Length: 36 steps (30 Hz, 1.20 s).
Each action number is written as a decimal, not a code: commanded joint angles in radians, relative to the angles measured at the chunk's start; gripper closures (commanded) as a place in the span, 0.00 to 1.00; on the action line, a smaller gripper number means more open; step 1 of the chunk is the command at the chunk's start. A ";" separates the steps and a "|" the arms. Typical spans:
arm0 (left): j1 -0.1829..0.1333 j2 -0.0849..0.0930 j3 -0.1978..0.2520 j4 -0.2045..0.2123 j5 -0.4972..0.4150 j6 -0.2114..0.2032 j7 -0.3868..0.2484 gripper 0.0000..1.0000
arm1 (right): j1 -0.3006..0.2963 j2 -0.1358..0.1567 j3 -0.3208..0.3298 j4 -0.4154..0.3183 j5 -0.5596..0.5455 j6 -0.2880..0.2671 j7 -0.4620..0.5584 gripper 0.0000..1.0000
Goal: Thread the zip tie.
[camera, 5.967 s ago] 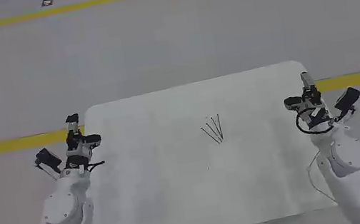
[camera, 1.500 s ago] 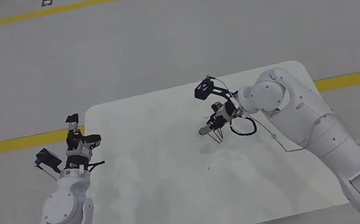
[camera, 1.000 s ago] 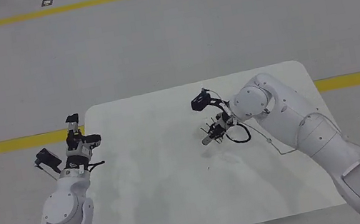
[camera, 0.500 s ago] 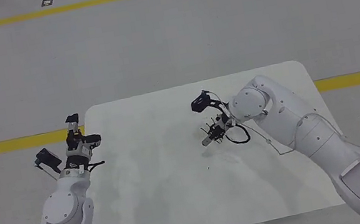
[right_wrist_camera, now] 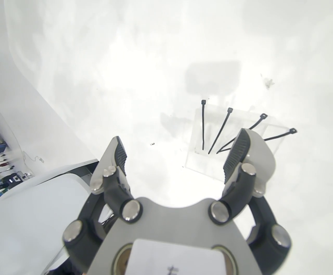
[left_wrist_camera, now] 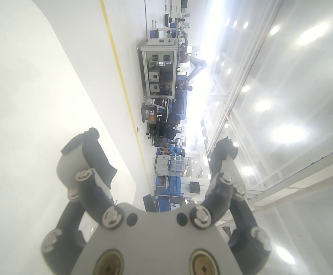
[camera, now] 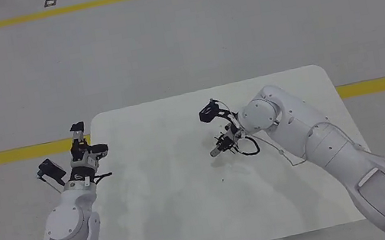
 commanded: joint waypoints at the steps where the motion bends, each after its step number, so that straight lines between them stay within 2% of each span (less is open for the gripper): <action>1: 0.000 0.000 0.000 0.000 0.000 0.000 0.000 0.00 | 0.000 0.000 0.000 0.000 0.001 0.000 0.001 0.00; 7: 0.000 0.000 0.000 0.000 0.000 0.000 0.000 0.00 | -0.012 0.003 0.000 -0.012 -0.023 0.005 -0.019 0.00; 16: 0.000 0.000 0.000 0.000 0.000 0.000 0.000 0.00 | -0.040 0.037 0.060 -0.074 -0.072 0.014 0.033 0.02; 17: 0.000 0.000 0.000 0.000 0.000 0.000 0.000 0.00 | -0.045 0.040 0.067 -0.081 -0.073 0.008 0.039 0.31; 18: 0.000 0.000 0.000 0.000 0.000 0.000 0.000 0.00 | -0.049 0.045 0.077 -0.087 -0.072 -0.001 0.046 0.49; 20: 0.000 0.000 0.000 0.000 0.000 0.000 0.000 0.00 | -0.057 0.051 0.088 -0.097 -0.073 -0.010 0.052 0.60; 22: 0.000 0.000 0.000 0.000 0.000 0.000 0.000 0.00 | -0.064 0.057 0.100 -0.105 -0.073 -0.023 0.056 0.66; 24: 0.000 0.000 0.000 0.000 0.000 0.000 0.000 0.00 | -0.070 0.062 0.111 -0.107 -0.064 -0.040 0.056 0.84; 29: 0.000 0.000 0.000 0.000 0.000 0.000 0.000 0.00 | -0.074 0.067 0.119 -0.097 -0.054 -0.078 0.059 0.84; 36: 0.000 0.000 0.000 0.000 0.000 0.000 0.000 0.00 | -0.059 0.060 0.093 -0.059 -0.055 -0.095 0.045 0.85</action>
